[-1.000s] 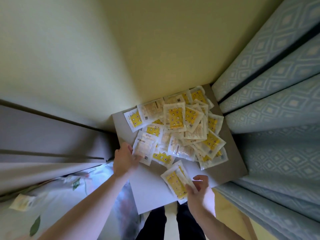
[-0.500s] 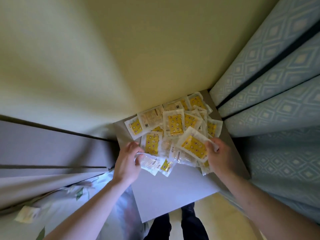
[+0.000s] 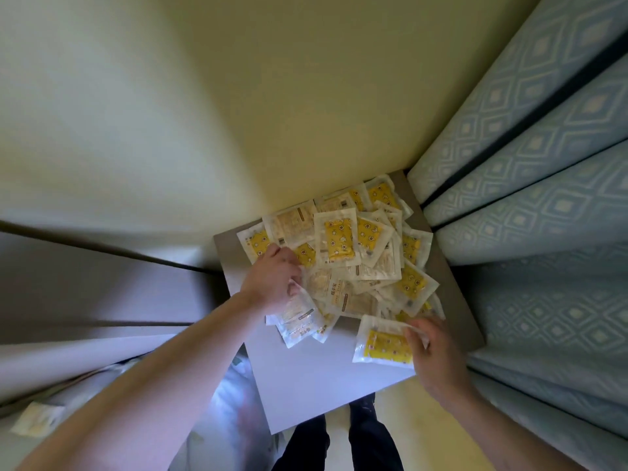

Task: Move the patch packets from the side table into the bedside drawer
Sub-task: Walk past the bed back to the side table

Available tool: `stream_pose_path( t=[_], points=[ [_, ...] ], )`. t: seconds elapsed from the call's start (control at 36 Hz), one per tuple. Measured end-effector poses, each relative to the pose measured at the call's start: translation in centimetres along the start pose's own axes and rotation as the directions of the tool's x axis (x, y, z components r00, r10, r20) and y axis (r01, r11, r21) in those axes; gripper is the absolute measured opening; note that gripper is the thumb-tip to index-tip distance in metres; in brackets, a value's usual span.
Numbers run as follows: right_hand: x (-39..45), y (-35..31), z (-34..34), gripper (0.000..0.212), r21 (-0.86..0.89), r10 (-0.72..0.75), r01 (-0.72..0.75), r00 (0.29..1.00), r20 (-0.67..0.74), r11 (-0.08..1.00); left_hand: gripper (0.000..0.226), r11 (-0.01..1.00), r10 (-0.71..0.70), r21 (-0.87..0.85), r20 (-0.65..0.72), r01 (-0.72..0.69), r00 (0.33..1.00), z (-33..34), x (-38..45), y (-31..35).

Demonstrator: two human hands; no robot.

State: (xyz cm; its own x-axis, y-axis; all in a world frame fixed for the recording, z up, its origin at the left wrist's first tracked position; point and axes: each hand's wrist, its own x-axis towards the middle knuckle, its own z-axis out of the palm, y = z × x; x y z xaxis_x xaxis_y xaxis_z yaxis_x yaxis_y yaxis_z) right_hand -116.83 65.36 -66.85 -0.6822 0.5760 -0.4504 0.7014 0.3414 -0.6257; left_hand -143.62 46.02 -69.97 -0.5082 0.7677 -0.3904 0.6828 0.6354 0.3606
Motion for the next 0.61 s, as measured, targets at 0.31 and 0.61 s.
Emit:
stream_pose_path(
  t=[0.31, 0.61],
  points=[
    [-1.2, -0.6, -0.1, 0.013, 0.156, 0.160, -0.168, 0.985, 0.063, 0.973, 0.030, 0.909, -0.216, -0.368, -0.007, 0.198, 0.976, 0.4, -5.8, 0.5],
    [0.9, 0.0, 0.3, 0.024, 0.432, 0.461, -0.409, 0.887, -0.019, 0.804, 0.027, 0.511, -0.590, -0.781, -0.015, 0.359, 0.807, 2.6, -11.4, 2.8]
  ],
)
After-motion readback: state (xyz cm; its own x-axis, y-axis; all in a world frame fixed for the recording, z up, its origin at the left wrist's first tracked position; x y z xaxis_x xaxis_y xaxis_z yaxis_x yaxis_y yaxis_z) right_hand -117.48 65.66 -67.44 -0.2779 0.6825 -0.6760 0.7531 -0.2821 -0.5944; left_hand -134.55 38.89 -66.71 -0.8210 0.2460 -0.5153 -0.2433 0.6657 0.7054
